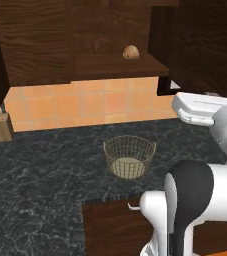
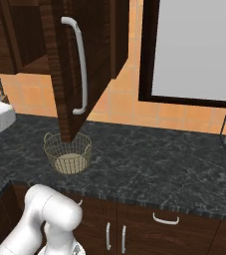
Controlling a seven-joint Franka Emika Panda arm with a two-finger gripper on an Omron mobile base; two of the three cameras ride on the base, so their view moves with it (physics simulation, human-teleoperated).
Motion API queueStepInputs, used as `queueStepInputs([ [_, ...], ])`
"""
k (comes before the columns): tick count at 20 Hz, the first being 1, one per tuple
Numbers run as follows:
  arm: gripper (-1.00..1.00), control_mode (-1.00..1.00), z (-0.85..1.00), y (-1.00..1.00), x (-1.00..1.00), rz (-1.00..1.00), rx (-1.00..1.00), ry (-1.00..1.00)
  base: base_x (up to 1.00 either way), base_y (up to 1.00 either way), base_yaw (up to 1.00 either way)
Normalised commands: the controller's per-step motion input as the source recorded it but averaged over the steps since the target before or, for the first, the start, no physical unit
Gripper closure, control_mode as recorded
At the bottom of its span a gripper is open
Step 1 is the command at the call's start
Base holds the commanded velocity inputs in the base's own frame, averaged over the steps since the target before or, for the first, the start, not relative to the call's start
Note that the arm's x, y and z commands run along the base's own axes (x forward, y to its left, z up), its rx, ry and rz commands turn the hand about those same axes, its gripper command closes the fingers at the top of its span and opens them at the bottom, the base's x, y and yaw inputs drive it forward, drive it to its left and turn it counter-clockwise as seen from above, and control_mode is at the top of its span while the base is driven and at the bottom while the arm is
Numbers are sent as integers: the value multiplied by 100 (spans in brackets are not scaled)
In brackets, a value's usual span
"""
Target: Open the cabinet, pick up the bread from the cabinet and place it in the basket. Then move the basket to the dining counter.
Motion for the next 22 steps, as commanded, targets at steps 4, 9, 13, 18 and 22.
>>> queueStepInputs([
  [4, 100, -100, -56, 60, 100, -1, 0, 20, 0, 0, 0],
  [9, 100, -100, -14, 11, 88, 1, 0, 15, 0, 0, 0],
  [13, 100, -100, 26, 6, 48, 8, 0, 23, 0, 0, 0],
  [18, 100, -100, 16, 0, 42, 11, 1, 34, 0, 0, 0],
  [22, 100, -100, 29, 0, 29, 1, 0, 22, 0, 0, 0],
])
